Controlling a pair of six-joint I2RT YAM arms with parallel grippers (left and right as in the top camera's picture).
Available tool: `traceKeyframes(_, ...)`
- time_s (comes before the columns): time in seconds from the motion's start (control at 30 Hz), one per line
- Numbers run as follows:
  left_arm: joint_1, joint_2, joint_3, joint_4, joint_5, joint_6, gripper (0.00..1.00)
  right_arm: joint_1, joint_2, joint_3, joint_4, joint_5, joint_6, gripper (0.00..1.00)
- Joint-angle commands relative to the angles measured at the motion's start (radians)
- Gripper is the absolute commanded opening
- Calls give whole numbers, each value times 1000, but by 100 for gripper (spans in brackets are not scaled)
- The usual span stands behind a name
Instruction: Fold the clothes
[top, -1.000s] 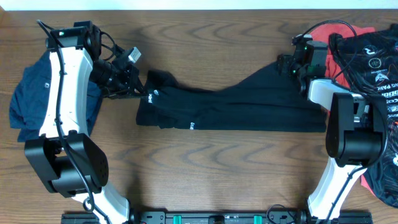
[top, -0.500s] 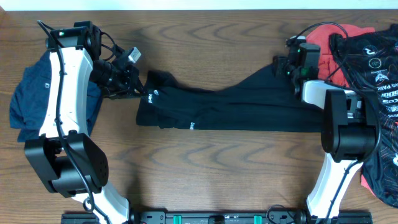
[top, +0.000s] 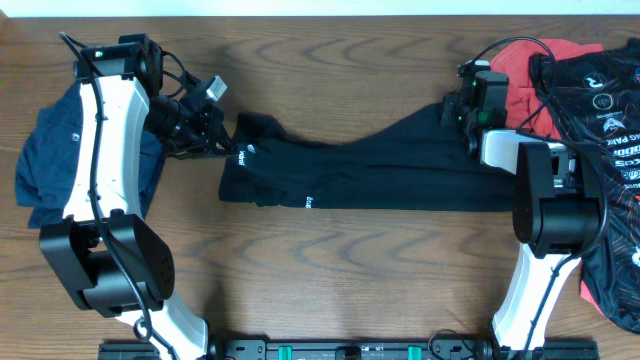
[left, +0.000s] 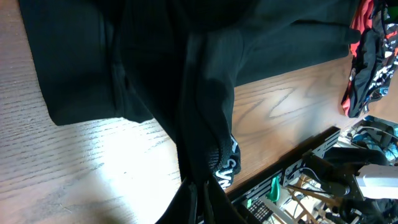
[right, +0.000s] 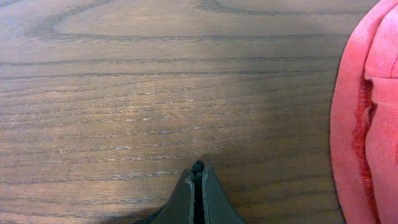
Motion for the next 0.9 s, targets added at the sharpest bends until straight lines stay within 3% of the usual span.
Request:
traceKeyframes(0.0,7,-9,-4,1,-8,1,6,3,-19,3,-39,109,26,1)
traceKeyframes(0.2,7,-9,-4,66,-8,-21,6,-20,-169,4,-125,195,33,1)
traceKeyframes(0.4,7,-9,-4,129,2,-34,6,-53,-309,4,-316,227,29,1)
traceKeyframes(0.87,-39,-9,-4,173,56,-40,6,-72,-423,4,-671,371,30,1)
